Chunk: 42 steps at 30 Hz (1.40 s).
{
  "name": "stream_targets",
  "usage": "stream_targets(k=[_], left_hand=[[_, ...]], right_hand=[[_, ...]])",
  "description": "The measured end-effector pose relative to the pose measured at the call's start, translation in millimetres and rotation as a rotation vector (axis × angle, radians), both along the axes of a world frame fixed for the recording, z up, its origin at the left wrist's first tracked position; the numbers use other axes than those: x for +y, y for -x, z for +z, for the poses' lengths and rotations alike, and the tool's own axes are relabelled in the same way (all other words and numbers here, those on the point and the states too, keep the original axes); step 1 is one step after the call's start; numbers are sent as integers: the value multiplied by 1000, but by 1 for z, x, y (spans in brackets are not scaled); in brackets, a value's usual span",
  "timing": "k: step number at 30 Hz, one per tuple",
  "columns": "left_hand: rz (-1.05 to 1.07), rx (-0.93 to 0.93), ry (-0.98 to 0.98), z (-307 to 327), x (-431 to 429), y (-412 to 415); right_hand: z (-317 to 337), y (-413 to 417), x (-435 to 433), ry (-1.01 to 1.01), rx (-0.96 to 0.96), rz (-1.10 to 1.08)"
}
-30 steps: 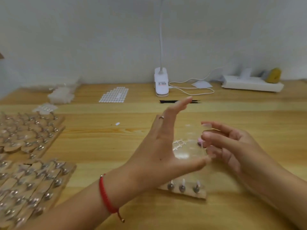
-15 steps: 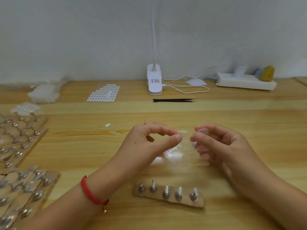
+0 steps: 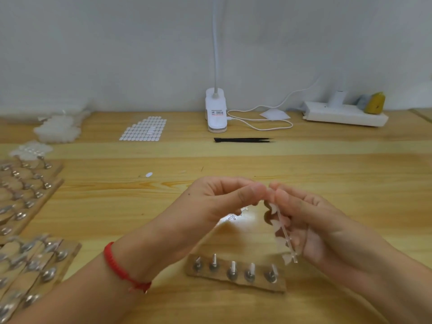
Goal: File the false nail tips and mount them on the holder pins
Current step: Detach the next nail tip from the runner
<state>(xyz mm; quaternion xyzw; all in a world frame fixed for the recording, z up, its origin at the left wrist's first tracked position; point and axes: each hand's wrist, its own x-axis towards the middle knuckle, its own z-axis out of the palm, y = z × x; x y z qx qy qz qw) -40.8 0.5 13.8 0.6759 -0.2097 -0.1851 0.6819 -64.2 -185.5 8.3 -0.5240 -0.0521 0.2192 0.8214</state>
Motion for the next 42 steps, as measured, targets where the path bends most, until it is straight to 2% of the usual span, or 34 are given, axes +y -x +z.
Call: stream_targets(k=[3,7,10,14,16,21,23,26,28,29,32,34,38,42], left_hand=[[150,26,-34,0,1,-1],[318,-65,-135,-4,-2,-1],[355,-111,-136,-4,-4,1],[460,-68,-58,-5,5,-7],[534,-4,-23,-11,7,-12],[559,-62,-71,-18,5,-9],[545,-85,-79,-19,7,-9],[550,-53,-71,-19,8,-10],[553,-31,-63,-20,8,-9],[556,-33,-55,-20,8,-8],[560,-108,-7,-20,6,-6],[569,-147,1,-22,2,-4],[607,-160,49,-25,-2,0],[581,-132,86,-26,-1,-3]], right_hand=[[2,-1,1,84,-49,-185],[4,2,2,410,-360,-405],[3,2,2,467,-463,-465],[-4,-6,-2,454,-367,-425],[-7,-10,1,525,-415,-371],[-11,-17,-10,1017,-933,-341],[-8,-23,-30,1166,-939,-307],[-10,-28,-44,1323,-833,-123],[-14,-31,-42,1265,-817,-208],[-14,-32,-39,1157,-751,-284],[-6,-33,-26,553,-385,-300],[-6,-33,-15,327,-260,-224],[-14,-36,6,167,-218,-156],[-21,-37,9,156,-262,-100]])
